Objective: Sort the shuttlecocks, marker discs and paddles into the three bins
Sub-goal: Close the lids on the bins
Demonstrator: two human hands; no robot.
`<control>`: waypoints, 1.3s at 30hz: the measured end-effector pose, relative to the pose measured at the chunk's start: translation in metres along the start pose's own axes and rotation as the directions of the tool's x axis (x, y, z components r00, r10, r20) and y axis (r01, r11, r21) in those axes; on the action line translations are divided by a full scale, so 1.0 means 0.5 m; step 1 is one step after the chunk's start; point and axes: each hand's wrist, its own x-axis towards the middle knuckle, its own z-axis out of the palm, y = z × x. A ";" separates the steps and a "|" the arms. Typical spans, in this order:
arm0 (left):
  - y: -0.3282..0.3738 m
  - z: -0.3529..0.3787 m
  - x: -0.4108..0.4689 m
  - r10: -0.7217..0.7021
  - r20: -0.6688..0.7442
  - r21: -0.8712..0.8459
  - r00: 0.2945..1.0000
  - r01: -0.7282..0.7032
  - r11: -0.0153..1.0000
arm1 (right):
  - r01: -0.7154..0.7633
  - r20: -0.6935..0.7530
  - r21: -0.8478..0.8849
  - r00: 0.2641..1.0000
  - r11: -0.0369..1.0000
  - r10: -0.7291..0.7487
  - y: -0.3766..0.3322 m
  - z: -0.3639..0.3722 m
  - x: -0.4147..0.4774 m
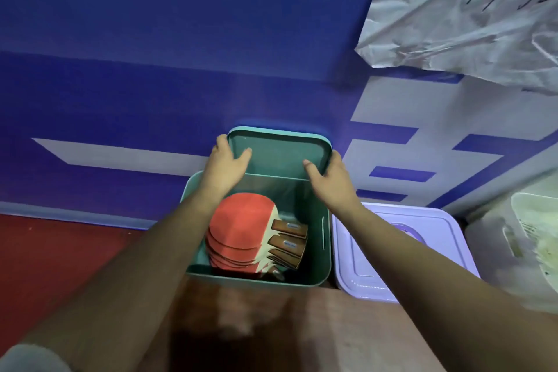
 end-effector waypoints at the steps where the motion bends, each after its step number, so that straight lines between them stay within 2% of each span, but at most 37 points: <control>1: 0.000 -0.004 -0.005 0.005 -0.012 -0.022 1.000 -0.005 1.000 | -0.007 -0.008 0.030 1.000 1.000 0.007 -0.005 0.000 -0.004; 4: 0.008 -0.028 -0.026 0.022 -0.090 -0.136 0.996 -0.034 0.990 | -0.009 -0.014 0.125 1.000 0.992 0.011 -0.026 -0.009 -0.022; 7: 0.015 -0.059 -0.061 0.142 -0.200 -0.204 0.969 -0.183 0.962 | -0.015 -0.004 0.231 1.000 0.973 0.016 -0.045 -0.031 -0.054; 10: 0.024 -0.097 -0.110 0.277 -0.221 -0.197 0.935 -0.321 0.926 | -0.020 -0.005 0.322 1.000 0.946 0.023 -0.058 -0.062 -0.092; 13: 0.049 -0.132 -0.172 0.298 -0.205 -0.292 0.933 -0.348 0.891 | -0.027 0.033 0.435 0.999 0.900 0.014 -0.072 -0.097 -0.131; 15: 0.066 -0.151 -0.218 0.321 -0.194 -0.344 0.927 -0.371 0.863 | -0.130 0.120 0.612 0.990 0.780 0.071 -0.088 -0.117 -0.157; 18: 0.087 -0.165 -0.301 0.440 -0.161 -0.317 0.883 -0.469 0.824 | -0.343 0.310 0.820 0.939 0.458 0.148 -0.102 -0.141 -0.191; 22: 0.089 -0.140 -0.401 0.625 -0.073 -0.185 0.777 -0.626 0.757 | -0.476 0.468 0.852 0.879 0.218 0.094 -0.109 -0.134 -0.242; 24: 0.080 -0.125 -0.434 0.646 -0.058 -0.150 0.761 -0.646 0.748 | -0.507 0.490 0.846 0.861 0.164 0.135 -0.106 -0.123 -0.265; 25: 0.071 -0.120 -0.447 0.634 -0.038 -0.148 0.772 -0.632 0.761 | -0.512 0.492 0.845 0.858 0.154 0.146 -0.102 -0.119 -0.273; 28: 0.036 -0.118 -0.467 0.535 0.003 -0.157 0.845 -0.528 0.835 | -0.489 0.460 0.846 0.871 0.212 0.170 -0.073 -0.123 -0.292; 30: 0.007 -0.123 -0.459 0.424 -0.081 -0.078 0.902 -0.430 0.899 | -0.478 0.446 0.844 0.877 0.244 0.177 -0.050 -0.133 -0.300; 32: -0.023 -0.132 -0.440 0.287 -0.215 0.132 0.933 -0.263 0.956 | -0.477 0.443 0.828 0.879 0.295 0.178 -0.035 -0.143 -0.309; 34: -0.053 -0.142 -0.419 0.104 -0.288 0.270 0.952 -0.023 0.962 | -0.459 0.429 0.811 0.888 0.363 0.164 -0.026 -0.149 -0.316; 37: -0.097 -0.152 -0.390 -0.211 -0.240 0.243 0.947 0.270 0.932 | -0.409 0.376 0.804 0.912 0.432 0.164 -0.010 -0.143 -0.313; 39: -0.128 -0.149 -0.370 -0.325 -0.157 0.160 0.933 0.349 0.923 | -0.375 0.315 0.799 0.927 0.470 0.204 0.000 -0.132 -0.306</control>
